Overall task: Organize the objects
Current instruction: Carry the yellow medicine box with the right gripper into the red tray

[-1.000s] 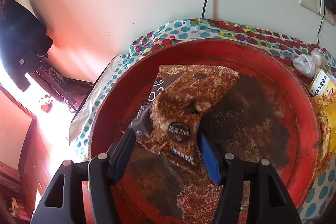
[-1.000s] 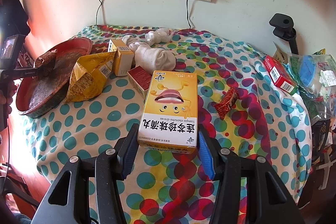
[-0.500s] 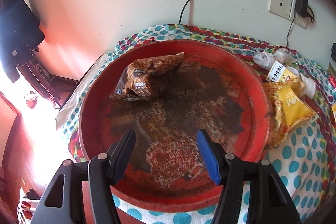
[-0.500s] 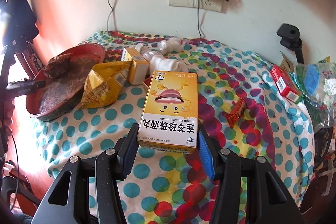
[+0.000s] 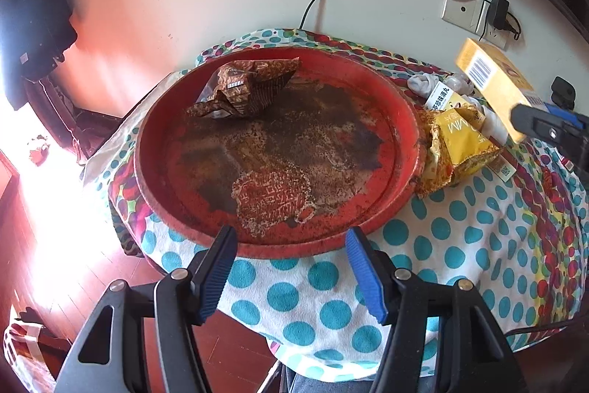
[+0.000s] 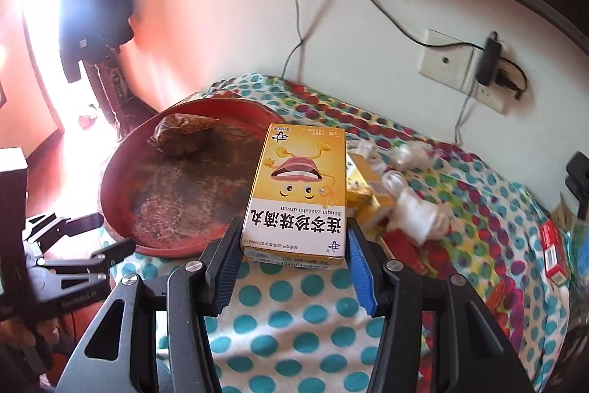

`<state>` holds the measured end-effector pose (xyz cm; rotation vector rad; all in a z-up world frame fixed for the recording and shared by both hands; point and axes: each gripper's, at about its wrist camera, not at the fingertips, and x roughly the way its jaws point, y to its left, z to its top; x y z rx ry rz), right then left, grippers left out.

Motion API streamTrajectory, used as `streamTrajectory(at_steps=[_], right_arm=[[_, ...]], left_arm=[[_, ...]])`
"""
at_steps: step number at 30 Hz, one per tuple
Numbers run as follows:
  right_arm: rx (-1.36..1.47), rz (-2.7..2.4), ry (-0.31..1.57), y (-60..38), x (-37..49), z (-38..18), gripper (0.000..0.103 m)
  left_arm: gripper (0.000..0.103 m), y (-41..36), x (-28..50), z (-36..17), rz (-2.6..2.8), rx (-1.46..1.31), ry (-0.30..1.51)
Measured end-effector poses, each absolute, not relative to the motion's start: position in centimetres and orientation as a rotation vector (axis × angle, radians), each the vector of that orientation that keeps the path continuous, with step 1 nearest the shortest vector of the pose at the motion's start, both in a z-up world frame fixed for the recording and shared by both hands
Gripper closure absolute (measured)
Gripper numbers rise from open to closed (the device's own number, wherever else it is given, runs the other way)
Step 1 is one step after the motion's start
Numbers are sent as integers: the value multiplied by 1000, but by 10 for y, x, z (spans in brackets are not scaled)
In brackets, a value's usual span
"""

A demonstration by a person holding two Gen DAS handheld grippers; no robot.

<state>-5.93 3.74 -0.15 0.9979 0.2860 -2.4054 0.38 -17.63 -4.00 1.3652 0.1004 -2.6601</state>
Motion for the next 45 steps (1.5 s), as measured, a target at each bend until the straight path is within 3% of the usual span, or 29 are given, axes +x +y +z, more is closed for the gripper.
streamTrajectory(at_steps=[21,45], right_arm=[[1219,-2301,531,-132,-165,-63,53],[1296,-2271,564,-177,-191,-98,53]], left_arm=[[40,-222,25,-36,-2618,1317,165],[40,-242,17,-54,-2579,1386,234]])
